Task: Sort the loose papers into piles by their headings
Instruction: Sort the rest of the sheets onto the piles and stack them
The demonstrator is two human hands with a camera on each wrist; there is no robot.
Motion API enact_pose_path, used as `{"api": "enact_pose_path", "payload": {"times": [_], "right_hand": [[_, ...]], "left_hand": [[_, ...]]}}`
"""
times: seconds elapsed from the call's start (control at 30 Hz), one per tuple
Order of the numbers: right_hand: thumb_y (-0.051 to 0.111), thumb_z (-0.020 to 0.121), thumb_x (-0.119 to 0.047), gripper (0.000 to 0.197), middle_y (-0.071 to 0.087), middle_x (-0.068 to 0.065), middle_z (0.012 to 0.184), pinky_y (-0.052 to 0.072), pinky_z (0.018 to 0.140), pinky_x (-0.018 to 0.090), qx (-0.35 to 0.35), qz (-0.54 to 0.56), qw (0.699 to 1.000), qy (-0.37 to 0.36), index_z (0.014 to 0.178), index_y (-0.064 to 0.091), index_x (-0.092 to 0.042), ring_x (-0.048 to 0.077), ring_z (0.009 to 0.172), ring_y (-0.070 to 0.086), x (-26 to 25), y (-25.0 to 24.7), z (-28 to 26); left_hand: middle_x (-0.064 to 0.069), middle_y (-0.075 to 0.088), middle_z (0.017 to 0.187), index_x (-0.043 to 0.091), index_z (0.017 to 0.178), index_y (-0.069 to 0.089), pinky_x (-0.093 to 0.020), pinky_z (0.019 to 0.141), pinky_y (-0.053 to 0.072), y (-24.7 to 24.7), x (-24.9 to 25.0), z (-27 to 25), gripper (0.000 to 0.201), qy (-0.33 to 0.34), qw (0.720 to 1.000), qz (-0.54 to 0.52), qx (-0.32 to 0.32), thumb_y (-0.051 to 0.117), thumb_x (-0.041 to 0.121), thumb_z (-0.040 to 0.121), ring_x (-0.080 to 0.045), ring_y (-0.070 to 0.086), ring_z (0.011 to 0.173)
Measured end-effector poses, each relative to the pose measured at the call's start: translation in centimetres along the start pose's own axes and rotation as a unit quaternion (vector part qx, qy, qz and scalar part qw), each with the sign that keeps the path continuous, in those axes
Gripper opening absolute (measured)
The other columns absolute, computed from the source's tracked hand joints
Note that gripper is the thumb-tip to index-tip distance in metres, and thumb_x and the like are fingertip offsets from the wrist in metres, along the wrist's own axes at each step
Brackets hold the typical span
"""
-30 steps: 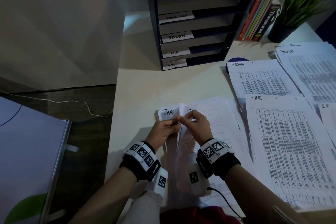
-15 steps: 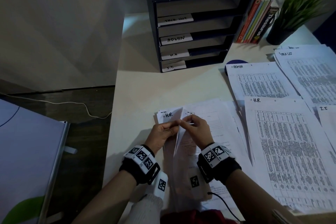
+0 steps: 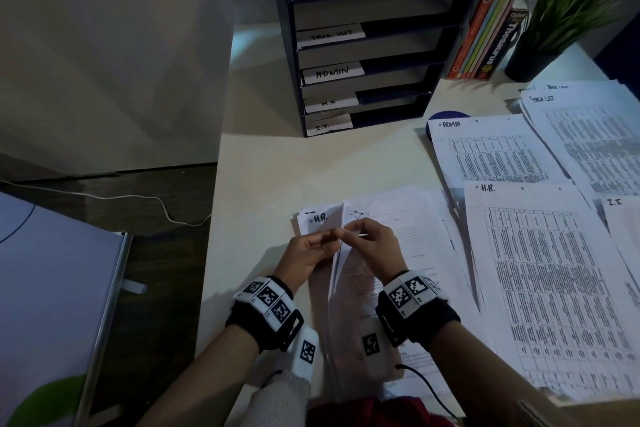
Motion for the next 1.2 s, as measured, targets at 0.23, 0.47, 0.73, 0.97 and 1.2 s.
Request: {"api": "enact_pose_path", "payload": {"times": [0.23,0.47,0.73,0.97,1.2], "right_hand": [[0.076,0.075,-0.027,0.019,0.061,-0.01,0.073,0.04,0.058,0.006,0.006,-0.01,1.0,-0.006,0.08,0.064,-0.013,0.002,0.067,0.055,-0.09,-0.07,-0.1],[0.075,0.076,-0.03,0.022,0.06,-0.01,0.075,0.04,0.06,0.011,0.01,-0.028,1.0,0.002,0.081,0.062,-0.013,0.003,0.07,0.056,-0.15,0.02,-0.05],[0.074,0.077,-0.03,0.023,0.061,-0.008,0.074,0.041,0.063,0.016,0.008,-0.016,1.0,0.0,0.081,0.064,-0.01,0.007,0.072,0.058,-0.05,0.07,-0.1],[0.074,0.076,-0.031,0.023,0.062,-0.008,0.074,0.041,0.063,0.015,0.007,-0.017,1.0,0.005,0.08,0.064,-0.011,0.005,0.071,0.058,-0.13,0.08,-0.07],[0.074,0.076,-0.03,0.022,0.062,-0.007,0.074,0.042,0.065,0.017,0.002,-0.019,1.0,0.004,0.08,0.064,-0.01,0.006,0.071,0.057,-0.25,0.06,-0.22]], "left_hand": [[-0.003,0.066,0.108,0.01,0.115,0.06,-0.013,0.086,0.048,-0.08,-0.08,0.13,0.029,0.016,1.0,0.001,0.006,0.058,0.005,0.086,0.0,0.064,0.091],[0.01,0.07,0.092,0.008,0.117,0.058,-0.011,0.079,0.048,-0.02,-0.17,0.18,0.031,0.018,1.0,-0.007,0.009,0.056,0.002,0.086,0.004,0.065,0.085],[-0.007,0.069,0.102,-0.003,0.118,0.059,-0.014,0.081,0.051,0.02,-0.28,0.22,0.033,0.006,1.0,-0.01,0.005,0.059,0.001,0.084,-0.003,0.065,0.087],[-0.007,0.066,0.104,-0.004,0.12,0.057,-0.011,0.077,0.049,-0.1,-0.35,0.31,0.034,0.0,1.0,-0.002,0.006,0.058,0.002,0.086,0.001,0.065,0.085],[-0.007,0.065,0.111,0.001,0.119,0.058,-0.014,0.086,0.049,-0.15,-0.28,0.34,0.033,0.001,1.0,0.003,0.004,0.057,0.006,0.087,-0.008,0.063,0.095]]}}
Point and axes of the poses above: each hand's wrist, its own z-axis towards the middle knuckle, its own y-axis out of the palm, x = y × z, the point moved 6 cm from there along z, towards the middle knuckle
